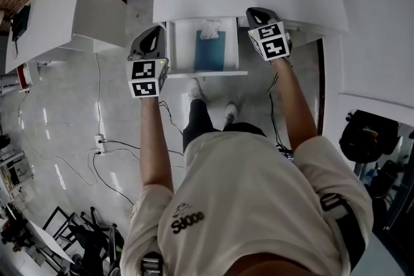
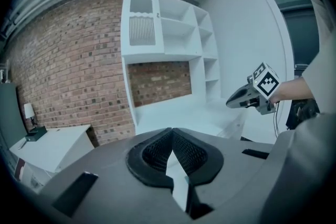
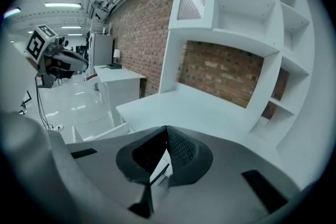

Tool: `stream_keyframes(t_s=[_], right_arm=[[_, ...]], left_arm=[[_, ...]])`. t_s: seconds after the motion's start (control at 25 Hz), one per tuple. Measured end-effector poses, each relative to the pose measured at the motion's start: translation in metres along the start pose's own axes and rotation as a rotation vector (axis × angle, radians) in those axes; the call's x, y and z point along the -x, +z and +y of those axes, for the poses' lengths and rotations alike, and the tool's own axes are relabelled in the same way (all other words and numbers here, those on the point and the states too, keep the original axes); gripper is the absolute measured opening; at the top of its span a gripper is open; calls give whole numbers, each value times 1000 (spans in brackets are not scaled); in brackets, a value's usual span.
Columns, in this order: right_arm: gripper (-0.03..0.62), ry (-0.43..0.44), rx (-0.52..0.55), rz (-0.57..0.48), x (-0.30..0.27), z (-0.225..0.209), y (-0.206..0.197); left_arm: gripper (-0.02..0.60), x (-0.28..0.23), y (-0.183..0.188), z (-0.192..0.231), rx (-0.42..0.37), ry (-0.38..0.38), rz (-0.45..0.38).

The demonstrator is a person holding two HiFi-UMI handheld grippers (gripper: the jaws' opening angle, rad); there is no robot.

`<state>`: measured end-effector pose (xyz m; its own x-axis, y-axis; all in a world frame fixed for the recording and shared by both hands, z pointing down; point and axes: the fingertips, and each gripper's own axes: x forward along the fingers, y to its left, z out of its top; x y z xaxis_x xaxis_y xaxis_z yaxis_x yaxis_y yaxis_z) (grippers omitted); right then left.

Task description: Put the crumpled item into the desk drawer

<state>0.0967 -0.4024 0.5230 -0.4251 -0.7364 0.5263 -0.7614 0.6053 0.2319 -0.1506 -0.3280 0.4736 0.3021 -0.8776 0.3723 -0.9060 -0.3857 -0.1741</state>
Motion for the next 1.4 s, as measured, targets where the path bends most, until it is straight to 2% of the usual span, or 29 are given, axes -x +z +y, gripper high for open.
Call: stream_keyframes(t_s=[0.28, 0.68, 0.88, 1.2, 1.4], right_arm=[[6, -22, 50, -131, 86, -21, 31], [6, -28, 151, -246, 171, -23, 71], [6, -49, 186, -329, 208, -20, 104], [6, -59, 213, -422, 247, -16, 139], [6, -51, 222, -462, 262, -10, 151]], left_arm=[[18, 36, 42, -42, -64, -20, -60], [18, 91, 116, -66, -128, 43, -212], [18, 113, 151, -74, -179, 83, -292], [18, 142, 180, -84, -227, 99, -371], [18, 151, 184, -95, -257, 52, -360]])
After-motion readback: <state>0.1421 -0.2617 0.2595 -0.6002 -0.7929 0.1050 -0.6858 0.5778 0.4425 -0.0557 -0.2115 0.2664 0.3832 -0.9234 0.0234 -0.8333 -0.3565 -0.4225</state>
